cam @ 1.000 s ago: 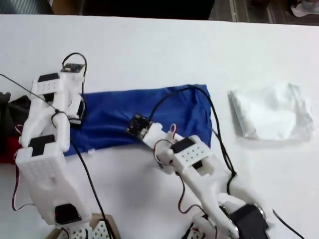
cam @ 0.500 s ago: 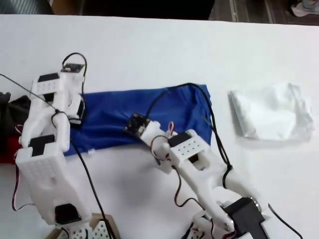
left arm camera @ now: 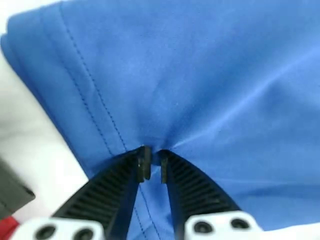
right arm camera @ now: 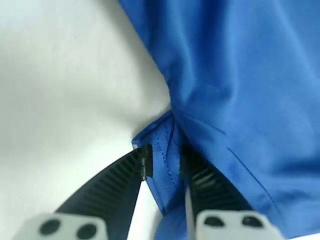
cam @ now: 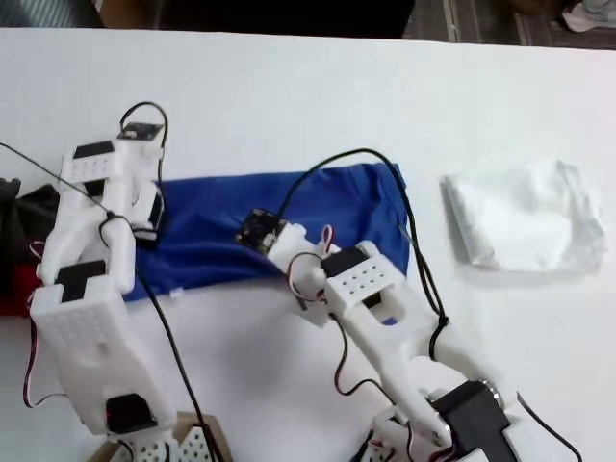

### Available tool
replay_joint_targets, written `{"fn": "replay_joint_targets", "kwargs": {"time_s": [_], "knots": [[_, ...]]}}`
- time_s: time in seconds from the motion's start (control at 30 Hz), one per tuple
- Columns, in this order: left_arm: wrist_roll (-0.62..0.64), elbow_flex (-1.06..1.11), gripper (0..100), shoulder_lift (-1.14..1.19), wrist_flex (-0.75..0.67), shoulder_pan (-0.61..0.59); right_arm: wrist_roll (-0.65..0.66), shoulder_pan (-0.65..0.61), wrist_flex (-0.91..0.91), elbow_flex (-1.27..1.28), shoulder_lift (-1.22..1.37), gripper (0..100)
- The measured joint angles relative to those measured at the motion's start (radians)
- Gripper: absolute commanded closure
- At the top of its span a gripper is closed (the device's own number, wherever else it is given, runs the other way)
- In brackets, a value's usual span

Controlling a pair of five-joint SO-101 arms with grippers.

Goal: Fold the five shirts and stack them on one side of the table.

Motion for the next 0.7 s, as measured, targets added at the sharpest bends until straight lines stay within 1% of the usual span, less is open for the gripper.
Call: {"fn": "replay_joint_targets", "kwargs": {"time_s": [0.2, 0.37, 0.47, 0.5, 0.53, 0.57, 0.6, 0.63, 0.7], "knots": [[0.000, 0.000, 93, 0.000, 0.000, 0.000, 0.000, 0.005, -0.041, 0.000, 0.014, 90.2], [0.000, 0.000, 93, 0.000, 0.000, 0.000, 0.000, 0.052, -0.086, -0.003, 0.104, 90.2], [0.000, 0.000, 93, 0.000, 0.000, 0.000, 0.000, 0.069, -0.083, -0.031, 0.146, 90.5], [0.000, 0.000, 93, 0.000, 0.000, 0.000, 0.000, 0.071, -0.083, -0.037, 0.150, 90.9], [0.000, 0.000, 93, 0.000, 0.000, 0.000, 0.000, 0.072, -0.083, -0.040, 0.153, 93.0], [0.000, 0.000, 93, 0.000, 0.000, 0.000, 0.000, 0.072, -0.083, -0.043, 0.157, 97.3], [0.000, 0.000, 93, 0.000, 0.000, 0.000, 0.000, 0.072, -0.083, -0.043, 0.157, 98.6], [0.000, 0.000, 93, 0.000, 0.000, 0.000, 0.000, 0.074, -0.089, -0.043, 0.158, 97.1], [0.000, 0.000, 93, 0.000, 0.000, 0.000, 0.000, 0.084, -0.091, -0.048, 0.160, 97.7]]}}
